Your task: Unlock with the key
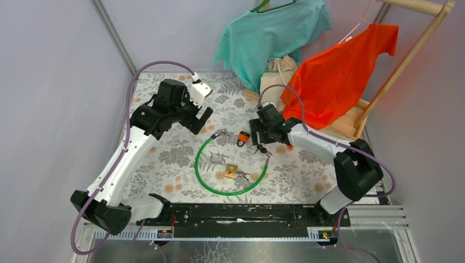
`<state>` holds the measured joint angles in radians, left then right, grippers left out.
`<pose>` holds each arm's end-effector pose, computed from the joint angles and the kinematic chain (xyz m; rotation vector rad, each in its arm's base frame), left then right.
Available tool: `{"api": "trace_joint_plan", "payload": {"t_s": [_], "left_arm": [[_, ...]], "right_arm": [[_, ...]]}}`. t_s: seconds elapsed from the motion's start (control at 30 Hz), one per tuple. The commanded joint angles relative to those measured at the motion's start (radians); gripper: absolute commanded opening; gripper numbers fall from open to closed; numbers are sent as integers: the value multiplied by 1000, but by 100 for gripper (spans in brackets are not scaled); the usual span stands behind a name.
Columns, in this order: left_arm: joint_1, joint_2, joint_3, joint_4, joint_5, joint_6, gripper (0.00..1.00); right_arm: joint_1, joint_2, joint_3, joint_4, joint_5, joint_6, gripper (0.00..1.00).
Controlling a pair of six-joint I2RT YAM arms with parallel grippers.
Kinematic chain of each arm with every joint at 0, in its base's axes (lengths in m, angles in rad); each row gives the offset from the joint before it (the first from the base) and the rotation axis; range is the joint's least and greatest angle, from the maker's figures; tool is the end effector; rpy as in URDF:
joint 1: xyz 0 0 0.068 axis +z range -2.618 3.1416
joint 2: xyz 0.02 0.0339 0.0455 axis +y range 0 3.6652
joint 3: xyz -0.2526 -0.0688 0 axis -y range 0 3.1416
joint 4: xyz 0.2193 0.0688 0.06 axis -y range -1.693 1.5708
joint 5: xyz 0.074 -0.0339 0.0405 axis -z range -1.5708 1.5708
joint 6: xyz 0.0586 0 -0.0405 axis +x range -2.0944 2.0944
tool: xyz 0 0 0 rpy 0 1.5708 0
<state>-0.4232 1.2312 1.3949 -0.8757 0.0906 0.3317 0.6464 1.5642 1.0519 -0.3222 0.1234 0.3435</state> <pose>0.2191 -0.1045 0.3601 0.8856 2.1051 -0.1512 0.2659 0.1916 0.2130 -0.3081 2.4008 0.3118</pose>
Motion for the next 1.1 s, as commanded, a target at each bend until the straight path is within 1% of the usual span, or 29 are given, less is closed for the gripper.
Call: {"api": "trace_joint_plan", "payload": {"t_s": [0.0, 0.07, 0.13, 0.23, 0.33, 0.43, 0.53, 0.77, 0.83, 1.07], "left_arm": [[13, -13, -17, 7, 38, 7, 100], [15, -13, -27, 0, 44, 8, 100], [17, -8, -32, -12, 56, 7, 100], [19, -2, -20, -45, 100, 4, 100], [20, 5, 11, -76, 153, -2, 100], [20, 6, 29, -84, 188, -10, 100], [20, 10, 35, -83, 193, -14, 100], [21, -3, 21, -84, 179, -2, 100], [20, -7, 19, -84, 181, -3, 100], [19, -5, 21, -82, 172, -6, 99]], "right_arm": [[5, 45, 4, -18, 79, -33, 81], [-5, 73, 17, -22, 64, -45, 72], [-14, 106, 32, -41, 49, -56, 68], [-18, 165, 72, -101, 27, -80, 67], [-19, 156, 57, -88, -26, -88, 68], [-19, 168, 48, -92, -30, -103, 70], [-18, 203, 53, -92, -43, -114, 70], [-19, 247, 54, -96, -57, -127, 64], [-19, 252, 56, -94, -64, -131, 61], [-19, 254, 58, -88, -145, -147, 32]]}}
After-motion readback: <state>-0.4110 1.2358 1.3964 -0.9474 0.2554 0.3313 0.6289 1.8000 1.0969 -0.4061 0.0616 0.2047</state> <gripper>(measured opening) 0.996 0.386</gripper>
